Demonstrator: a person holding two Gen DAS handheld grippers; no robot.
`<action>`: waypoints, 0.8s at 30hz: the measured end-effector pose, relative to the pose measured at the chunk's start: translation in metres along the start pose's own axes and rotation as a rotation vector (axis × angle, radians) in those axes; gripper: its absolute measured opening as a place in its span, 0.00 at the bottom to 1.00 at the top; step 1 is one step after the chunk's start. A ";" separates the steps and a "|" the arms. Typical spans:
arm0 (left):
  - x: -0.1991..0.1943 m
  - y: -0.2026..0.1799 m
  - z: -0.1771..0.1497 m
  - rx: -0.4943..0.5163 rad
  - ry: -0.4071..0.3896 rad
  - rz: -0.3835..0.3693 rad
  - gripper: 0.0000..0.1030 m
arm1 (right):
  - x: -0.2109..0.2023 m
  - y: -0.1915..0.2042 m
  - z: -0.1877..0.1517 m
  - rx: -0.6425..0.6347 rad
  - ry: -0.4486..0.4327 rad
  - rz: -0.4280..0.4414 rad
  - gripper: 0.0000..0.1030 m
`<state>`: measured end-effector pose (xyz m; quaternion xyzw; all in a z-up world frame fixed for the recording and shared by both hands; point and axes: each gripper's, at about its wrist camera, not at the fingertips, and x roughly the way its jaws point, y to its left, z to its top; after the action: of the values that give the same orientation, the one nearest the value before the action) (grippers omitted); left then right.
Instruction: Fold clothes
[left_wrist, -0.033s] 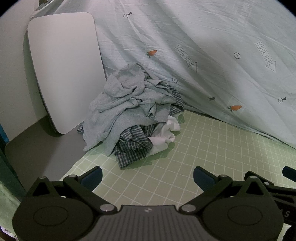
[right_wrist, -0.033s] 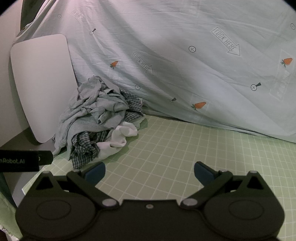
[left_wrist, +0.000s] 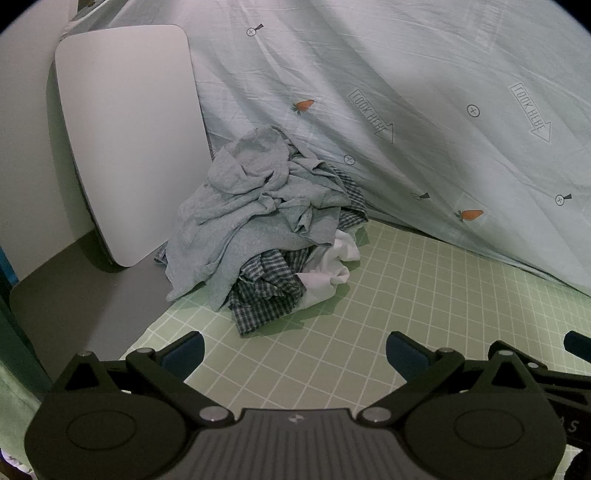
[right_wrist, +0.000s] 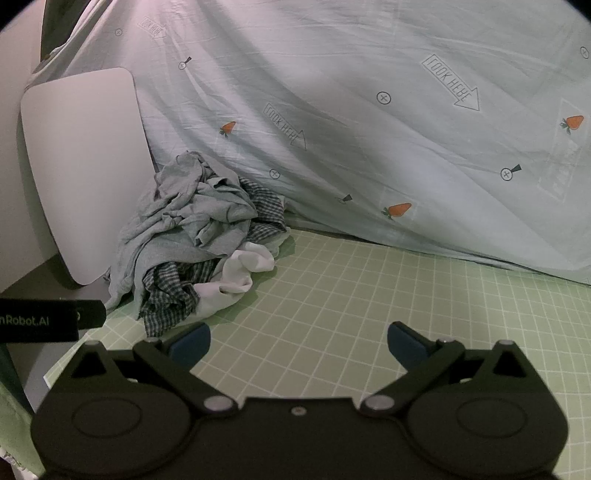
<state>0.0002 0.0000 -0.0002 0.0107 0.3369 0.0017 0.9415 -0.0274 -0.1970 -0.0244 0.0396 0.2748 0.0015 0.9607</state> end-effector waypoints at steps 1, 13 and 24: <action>0.000 0.000 0.000 0.000 0.000 0.000 1.00 | 0.000 0.000 0.000 0.000 0.000 0.000 1.00; 0.000 -0.001 0.000 0.003 -0.001 0.003 1.00 | -0.001 -0.001 0.000 0.000 0.000 0.000 1.00; 0.004 0.001 -0.002 0.003 0.003 -0.002 1.00 | 0.001 -0.001 -0.001 -0.001 0.003 -0.004 1.00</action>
<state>0.0022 0.0009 -0.0043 0.0119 0.3382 0.0000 0.9410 -0.0273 -0.1976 -0.0256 0.0389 0.2763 -0.0001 0.9603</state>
